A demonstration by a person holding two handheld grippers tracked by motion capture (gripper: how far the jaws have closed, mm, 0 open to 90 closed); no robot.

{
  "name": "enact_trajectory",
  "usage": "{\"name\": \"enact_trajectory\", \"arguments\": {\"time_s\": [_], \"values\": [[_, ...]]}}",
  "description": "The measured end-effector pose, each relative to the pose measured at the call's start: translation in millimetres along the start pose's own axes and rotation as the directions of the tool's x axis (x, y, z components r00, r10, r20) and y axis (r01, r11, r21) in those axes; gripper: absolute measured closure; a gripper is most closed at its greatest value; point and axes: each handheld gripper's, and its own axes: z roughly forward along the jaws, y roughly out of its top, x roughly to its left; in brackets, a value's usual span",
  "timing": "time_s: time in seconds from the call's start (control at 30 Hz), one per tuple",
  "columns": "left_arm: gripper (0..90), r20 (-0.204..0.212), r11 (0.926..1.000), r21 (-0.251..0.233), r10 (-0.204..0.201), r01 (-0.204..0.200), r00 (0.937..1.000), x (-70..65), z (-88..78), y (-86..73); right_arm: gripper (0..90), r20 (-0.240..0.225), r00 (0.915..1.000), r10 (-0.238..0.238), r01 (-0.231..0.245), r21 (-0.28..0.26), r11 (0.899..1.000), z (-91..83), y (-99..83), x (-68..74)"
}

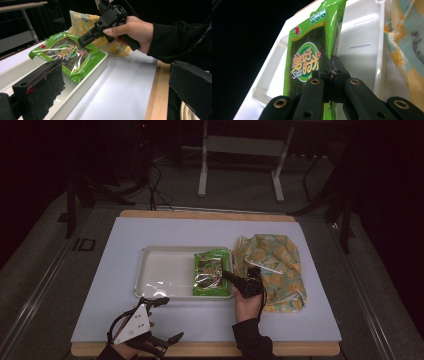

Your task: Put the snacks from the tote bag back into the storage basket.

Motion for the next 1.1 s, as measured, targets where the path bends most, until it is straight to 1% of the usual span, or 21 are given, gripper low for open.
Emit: {"name": "enact_trajectory", "arguments": {"time_s": [0.1, 0.13, 0.2, 0.37, 0.5, 0.6, 0.8, 0.97, 1.07, 1.1], "values": [[0.4, 0.002, 1.0000, -0.001, -0.001, 0.001, 1.0000, -0.1, 0.0, 0.0, 88.7, 0.003, 1.0000, 0.002, -0.002, 0.003, 1.000, 1.2, -1.0, -1.2], [0.4, 0.002, 1.0000, 0.000, 0.000, 0.000, 1.0000, 0.0, 0.0, 0.0, 88.6, 0.012, 0.9999, -0.003, 0.003, 0.014, 1.000, 4.2, -1.9, -3.5], [0.3, 0.003, 1.0000, 0.003, 0.000, 0.000, 1.0000, 0.2, 0.2, -0.2, 88.6, 0.015, 0.9999, 0.001, -0.002, 0.021, 1.000, 6.2, -3.0, -5.4], [0.3, 0.005, 1.0000, 0.005, 0.000, 0.000, 1.0000, 0.3, 0.7, -0.3, 88.6, 0.024, 0.9997, 0.001, -0.001, 0.034, 0.999, 8.9, -4.9, -6.2], [0.4, 0.005, 1.0000, 0.006, 0.000, 0.000, 1.0000, 0.6, 0.6, -0.4, 88.5, 0.048, 0.9987, -0.016, 0.014, 0.046, 0.999, 10.7, -7.5, -7.3], [0.4, 0.005, 1.0000, 0.008, 0.000, 0.000, 1.0000, 0.6, 0.8, -0.4, 88.4, 0.056, 0.9984, -0.009, 0.006, 0.057, 0.998, 11.8, -8.6, -10.2], [0.4, 0.009, 1.0000, 0.008, 0.002, -0.002, 1.0000, 0.6, 1.7, -0.5, 86.9, 0.057, 0.9983, -0.010, 0.005, 0.081, 0.997, 14.3, -7.5, -12.9], [0.4, 0.009, 1.0000, 0.009, 0.003, -0.003, 1.0000, 0.9, 1.8, -0.6, 84.0, 0.082, 0.9963, -0.026, 0.018, 0.103, 0.995, 18.1, -7.0, -13.1], [0.4, 0.012, 1.0000, 0.010, 0.002, -0.002, 0.9999, 0.9, 1.8, -0.6, 81.6, 0.090, 0.9944, -0.055, 0.045, 0.110, 0.993, 19.3, -5.9, -11.6], [0.4, 0.014, 0.9999, 0.010, 0.001, -0.001, 0.9999, 1.0, 1.9, -0.6, 81.1, 0.090, 0.9943, -0.057, 0.047, 0.111, 0.993, 19.5, -5.6, -11.4]]}}
